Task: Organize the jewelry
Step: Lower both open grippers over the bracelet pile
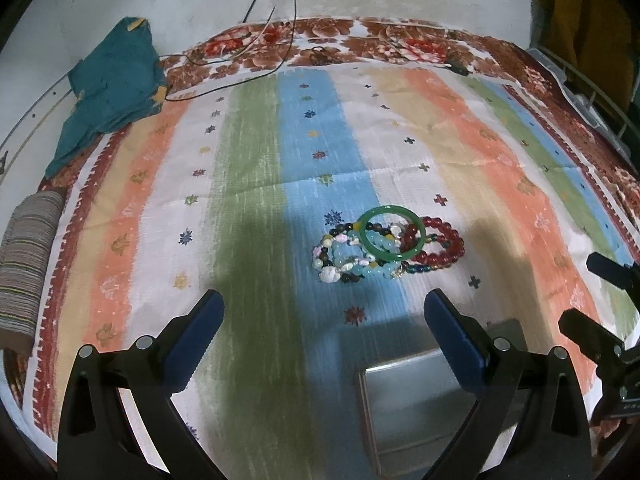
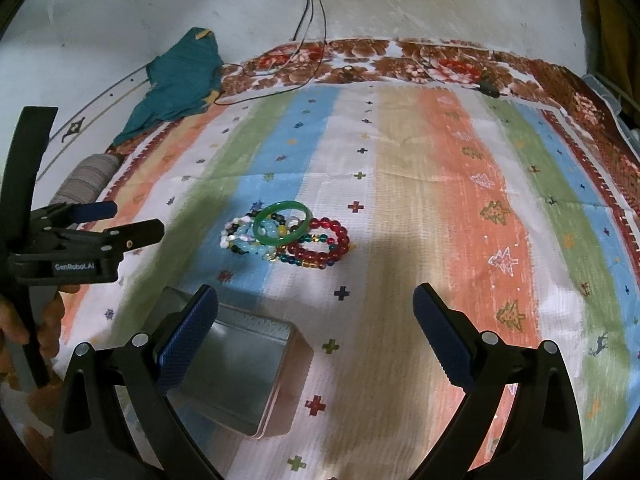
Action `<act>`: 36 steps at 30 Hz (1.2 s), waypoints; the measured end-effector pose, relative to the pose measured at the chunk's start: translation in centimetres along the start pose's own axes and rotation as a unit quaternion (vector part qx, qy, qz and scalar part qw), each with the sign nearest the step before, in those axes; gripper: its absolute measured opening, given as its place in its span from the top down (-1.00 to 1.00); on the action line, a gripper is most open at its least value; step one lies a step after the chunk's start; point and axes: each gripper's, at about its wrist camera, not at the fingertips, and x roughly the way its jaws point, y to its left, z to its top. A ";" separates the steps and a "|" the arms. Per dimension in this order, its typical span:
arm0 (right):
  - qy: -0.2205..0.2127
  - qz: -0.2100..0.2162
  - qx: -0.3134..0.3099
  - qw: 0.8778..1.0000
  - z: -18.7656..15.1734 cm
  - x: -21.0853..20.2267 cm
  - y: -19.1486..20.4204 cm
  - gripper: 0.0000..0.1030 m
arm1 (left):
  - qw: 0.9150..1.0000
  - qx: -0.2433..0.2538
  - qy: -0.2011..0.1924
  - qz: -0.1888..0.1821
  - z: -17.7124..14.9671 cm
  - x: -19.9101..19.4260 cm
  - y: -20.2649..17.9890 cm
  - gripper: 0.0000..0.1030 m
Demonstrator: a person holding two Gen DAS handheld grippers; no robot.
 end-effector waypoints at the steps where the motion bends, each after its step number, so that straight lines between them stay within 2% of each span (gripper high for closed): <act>1: -0.001 -0.001 0.002 1.000 0.1 0.1 -0.1 -0.92 | 1.000 -0.001 0.001 -0.001 0.1 0.2 0.0 -0.89; 20: 0.022 -0.019 0.024 0.999 2.1 4.5 -1.8 -0.92 | 1.000 0.008 0.023 -0.003 2.5 5.1 -0.9 -0.89; 36: 0.053 -0.041 0.034 0.997 2.2 7.6 -2.4 -0.92 | 0.999 0.013 0.040 0.003 3.8 8.3 -1.5 -0.89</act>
